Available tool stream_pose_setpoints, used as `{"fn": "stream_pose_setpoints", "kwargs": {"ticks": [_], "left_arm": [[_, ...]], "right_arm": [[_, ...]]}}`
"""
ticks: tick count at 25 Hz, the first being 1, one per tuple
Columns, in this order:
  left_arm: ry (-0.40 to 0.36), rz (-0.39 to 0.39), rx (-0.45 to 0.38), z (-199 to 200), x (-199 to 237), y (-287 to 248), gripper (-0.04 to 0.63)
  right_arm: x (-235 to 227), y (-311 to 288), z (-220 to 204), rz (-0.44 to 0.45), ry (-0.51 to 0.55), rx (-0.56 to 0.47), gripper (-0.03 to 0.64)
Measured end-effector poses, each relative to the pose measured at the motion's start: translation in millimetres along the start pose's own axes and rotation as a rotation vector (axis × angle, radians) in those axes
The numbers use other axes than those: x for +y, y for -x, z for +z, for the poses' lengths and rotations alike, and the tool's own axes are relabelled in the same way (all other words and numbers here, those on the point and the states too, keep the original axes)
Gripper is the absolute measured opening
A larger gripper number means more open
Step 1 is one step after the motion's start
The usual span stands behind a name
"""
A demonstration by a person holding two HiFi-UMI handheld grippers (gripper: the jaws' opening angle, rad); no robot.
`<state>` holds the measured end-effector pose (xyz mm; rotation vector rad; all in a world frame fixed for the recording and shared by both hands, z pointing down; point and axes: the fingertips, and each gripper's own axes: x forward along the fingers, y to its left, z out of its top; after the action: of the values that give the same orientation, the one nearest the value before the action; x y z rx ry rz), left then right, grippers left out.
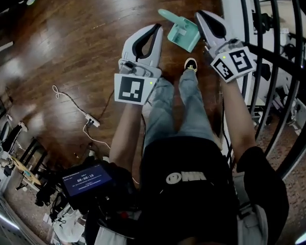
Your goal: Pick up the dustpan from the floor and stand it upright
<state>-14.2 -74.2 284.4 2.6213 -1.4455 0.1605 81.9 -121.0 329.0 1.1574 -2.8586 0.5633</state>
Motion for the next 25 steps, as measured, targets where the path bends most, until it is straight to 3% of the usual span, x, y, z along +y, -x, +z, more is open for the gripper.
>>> {"fn": "stream_pose_setpoints", "kwargs": {"ticks": [4,8,10,13,16,19,25], "left_arm": [[-0.062,0.054,-0.057,58,-18,30,0.018],[-0.105,0.126,-0.090,108,-7,64,0.018],[-0.143,0.112,-0.098,109,-9,61,0.018],[-0.076,0.077,-0.112,99,-20,43,0.018],[-0.065,0.098,-0.174,98,23,41,0.018],[-0.029,0.131,-0.185,89,47,50,0.018],[-0.073,0.166,-0.163,95,21,46,0.018]], "right_arm": [[74,3,47,0.106,0.197,-0.002,0.003],[130,1,81,0.199,0.246,-0.018,0.003],[130,3,83,0.185,0.266,-0.007,0.003],[117,7,84,0.163,0.310,0.002,0.003],[125,-44,76,0.220,0.359,0.006,0.003],[138,-65,61,0.251,0.367,0.043,0.003],[133,-34,66,0.286,0.379,0.020,0.003]]}}
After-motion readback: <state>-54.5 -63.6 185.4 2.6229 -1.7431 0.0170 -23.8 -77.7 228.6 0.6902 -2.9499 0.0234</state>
